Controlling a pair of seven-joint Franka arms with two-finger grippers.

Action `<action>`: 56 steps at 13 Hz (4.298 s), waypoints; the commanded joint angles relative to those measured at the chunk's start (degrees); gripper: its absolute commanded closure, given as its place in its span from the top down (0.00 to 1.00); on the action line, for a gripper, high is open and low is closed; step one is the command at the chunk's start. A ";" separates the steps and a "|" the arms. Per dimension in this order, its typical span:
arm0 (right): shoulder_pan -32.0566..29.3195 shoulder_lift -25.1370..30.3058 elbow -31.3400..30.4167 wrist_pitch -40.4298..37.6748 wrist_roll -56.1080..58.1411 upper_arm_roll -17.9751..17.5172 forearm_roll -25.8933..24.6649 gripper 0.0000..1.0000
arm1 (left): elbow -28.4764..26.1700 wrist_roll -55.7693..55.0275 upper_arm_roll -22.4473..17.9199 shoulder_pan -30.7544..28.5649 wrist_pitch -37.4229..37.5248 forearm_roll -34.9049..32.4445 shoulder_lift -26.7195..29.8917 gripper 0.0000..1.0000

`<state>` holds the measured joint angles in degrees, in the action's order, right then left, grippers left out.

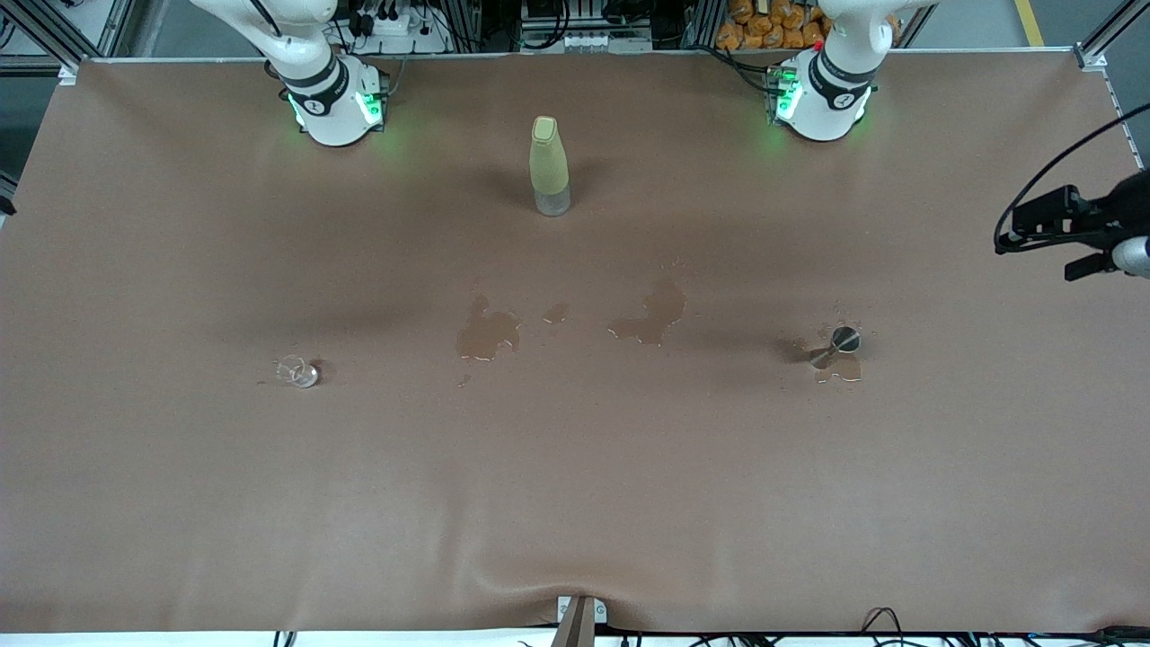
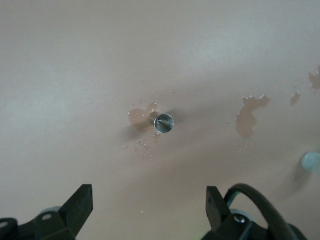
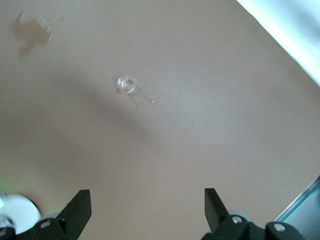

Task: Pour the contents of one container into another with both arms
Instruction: 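Move the left gripper toward the steel jigger while the right gripper approaches the beaker, then lower the left gripper around the jigger while the right gripper reaches the beaker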

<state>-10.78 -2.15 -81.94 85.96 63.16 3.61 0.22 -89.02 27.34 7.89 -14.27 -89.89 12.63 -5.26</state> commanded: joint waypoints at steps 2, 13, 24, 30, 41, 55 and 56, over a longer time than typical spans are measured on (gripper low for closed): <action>-1.79 0.48 -0.41 0.43 23.63 -0.36 -0.74 1.00 | 0.43 20.75 0.28 -2.25 -0.89 6.42 -4.05 1.00; -2.23 -3.82 -5.06 10.88 42.04 -0.45 -0.14 1.00 | -0.10 61.93 0.37 -8.32 -1.78 16.54 -18.02 1.00; -2.05 -16.04 -15.00 29.95 59.15 3.85 18.21 1.00 | -1.50 101.58 0.37 -9.63 -1.07 25.86 -33.05 1.00; -2.14 -23.07 -18.60 29.79 79.00 8.42 37.97 1.00 | -3.88 107.47 0.46 -9.37 -1.07 29.99 -38.41 1.00; -4.34 -35.73 -20.19 8.71 97.67 13.00 60.86 1.00 | -3.70 115.04 0.81 -8.49 -2.74 33.95 -45.28 1.00; -6.54 -49.00 -19.13 -0.27 115.68 12.91 78.70 1.00 | -3.79 115.31 1.07 -8.41 -2.74 35.53 -45.98 0.74; -6.54 -49.53 -19.13 -0.27 116.91 12.91 79.49 1.00 | -3.79 115.31 1.07 -8.41 -2.74 35.79 -45.98 0.70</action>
<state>-15.99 -49.83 -101.01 87.11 162.51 16.83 77.22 -93.02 141.55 8.80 -22.71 -92.32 46.65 -50.80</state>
